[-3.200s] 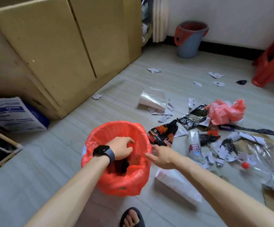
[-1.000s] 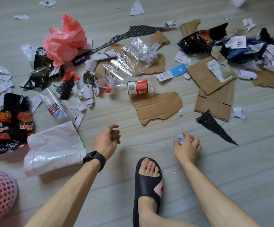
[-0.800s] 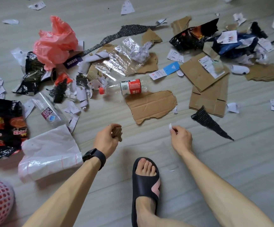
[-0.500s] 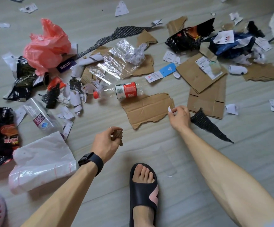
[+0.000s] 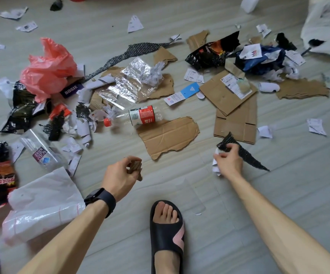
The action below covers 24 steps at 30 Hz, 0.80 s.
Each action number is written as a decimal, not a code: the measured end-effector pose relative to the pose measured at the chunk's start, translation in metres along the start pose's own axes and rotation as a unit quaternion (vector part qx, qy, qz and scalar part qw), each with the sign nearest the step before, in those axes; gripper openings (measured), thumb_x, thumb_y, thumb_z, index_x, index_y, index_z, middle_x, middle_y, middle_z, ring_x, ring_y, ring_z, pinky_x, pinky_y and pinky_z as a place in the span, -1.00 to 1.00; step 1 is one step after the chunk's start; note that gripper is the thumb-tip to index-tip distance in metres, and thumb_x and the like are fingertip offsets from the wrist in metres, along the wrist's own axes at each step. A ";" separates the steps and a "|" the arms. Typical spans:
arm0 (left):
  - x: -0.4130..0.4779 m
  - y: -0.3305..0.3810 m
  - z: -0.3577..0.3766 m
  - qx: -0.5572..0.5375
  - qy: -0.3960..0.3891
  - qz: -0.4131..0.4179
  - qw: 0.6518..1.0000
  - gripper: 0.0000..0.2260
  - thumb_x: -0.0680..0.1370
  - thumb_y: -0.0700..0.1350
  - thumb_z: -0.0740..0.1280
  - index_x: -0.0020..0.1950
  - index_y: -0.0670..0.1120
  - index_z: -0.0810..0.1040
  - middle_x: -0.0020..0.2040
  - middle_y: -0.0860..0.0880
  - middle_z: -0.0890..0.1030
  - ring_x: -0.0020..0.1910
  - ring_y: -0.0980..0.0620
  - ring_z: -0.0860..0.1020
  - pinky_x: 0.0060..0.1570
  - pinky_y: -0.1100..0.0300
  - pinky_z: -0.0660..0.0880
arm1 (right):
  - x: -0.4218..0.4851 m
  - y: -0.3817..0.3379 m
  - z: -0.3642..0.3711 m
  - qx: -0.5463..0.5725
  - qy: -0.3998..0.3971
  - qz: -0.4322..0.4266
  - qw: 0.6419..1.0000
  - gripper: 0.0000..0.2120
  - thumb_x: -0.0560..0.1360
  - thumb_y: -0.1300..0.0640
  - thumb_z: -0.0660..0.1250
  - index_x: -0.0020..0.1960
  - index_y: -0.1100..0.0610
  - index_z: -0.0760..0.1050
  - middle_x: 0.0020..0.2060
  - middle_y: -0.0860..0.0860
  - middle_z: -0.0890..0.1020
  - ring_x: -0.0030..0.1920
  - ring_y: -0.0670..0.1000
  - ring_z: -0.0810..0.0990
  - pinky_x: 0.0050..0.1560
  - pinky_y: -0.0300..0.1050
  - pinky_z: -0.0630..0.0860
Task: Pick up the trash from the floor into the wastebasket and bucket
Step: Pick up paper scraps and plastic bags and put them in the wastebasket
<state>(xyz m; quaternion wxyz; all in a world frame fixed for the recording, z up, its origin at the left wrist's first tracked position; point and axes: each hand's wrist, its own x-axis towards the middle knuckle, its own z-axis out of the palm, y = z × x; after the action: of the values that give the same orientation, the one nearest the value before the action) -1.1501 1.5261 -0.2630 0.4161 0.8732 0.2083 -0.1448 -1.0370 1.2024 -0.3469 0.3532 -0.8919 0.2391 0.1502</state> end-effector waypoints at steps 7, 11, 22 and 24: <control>-0.010 0.013 -0.001 -0.007 -0.008 0.004 1.000 -0.81 0.53 -0.22 0.39 0.08 0.03 0.58 -0.30 0.10 0.69 -0.25 0.24 0.67 -0.08 0.26 0.58 | 0.034 0.022 -0.035 -0.051 -0.005 0.108 0.993 -0.42 0.50 0.14 0.44 0.41 0.18 0.24 0.26 0.26 0.54 0.27 0.26 0.50 0.14 -0.03 0.42; -0.018 0.019 -0.015 0.002 0.004 0.019 1.000 -0.81 0.53 -0.23 0.39 0.09 0.01 0.59 -0.29 0.07 0.69 -0.27 0.26 0.66 -0.20 0.48 0.48 | 0.006 0.024 -0.008 -0.086 -0.032 0.071 0.993 -0.68 0.55 0.10 0.35 0.25 0.16 0.41 0.16 0.24 0.61 0.20 0.24 0.55 0.08 -0.03 0.46; -0.089 0.017 -0.198 0.252 0.109 0.046 0.961 -0.67 0.51 -0.20 0.36 0.19 0.17 0.60 -0.03 0.09 0.68 -0.06 0.01 0.64 -0.11 0.19 0.55 | -0.175 -0.146 0.030 -0.001 -0.118 -0.303 0.946 -0.93 0.56 0.04 0.36 -0.01 0.01 0.59 -0.15 -0.06 0.68 -0.14 -0.02 0.61 -0.13 -0.10 0.53; -0.107 0.013 -0.236 0.277 0.143 0.044 0.949 -0.69 0.51 -0.15 0.36 0.18 0.18 0.59 0.00 0.07 0.68 -0.04 -0.03 0.63 -0.11 0.15 0.56 | -0.211 -0.203 0.025 -0.006 -0.124 -0.411 0.903 -0.91 0.55 0.06 0.37 0.01 0.06 0.60 -0.15 -0.04 0.68 -0.15 0.00 0.60 -0.17 -0.14 0.48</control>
<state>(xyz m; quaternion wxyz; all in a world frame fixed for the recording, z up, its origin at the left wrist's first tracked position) -1.2187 1.6782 -0.0642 0.1297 0.9739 0.1792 -0.0516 -1.1085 1.4167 -0.1586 0.4053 -0.8871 -0.1954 0.1028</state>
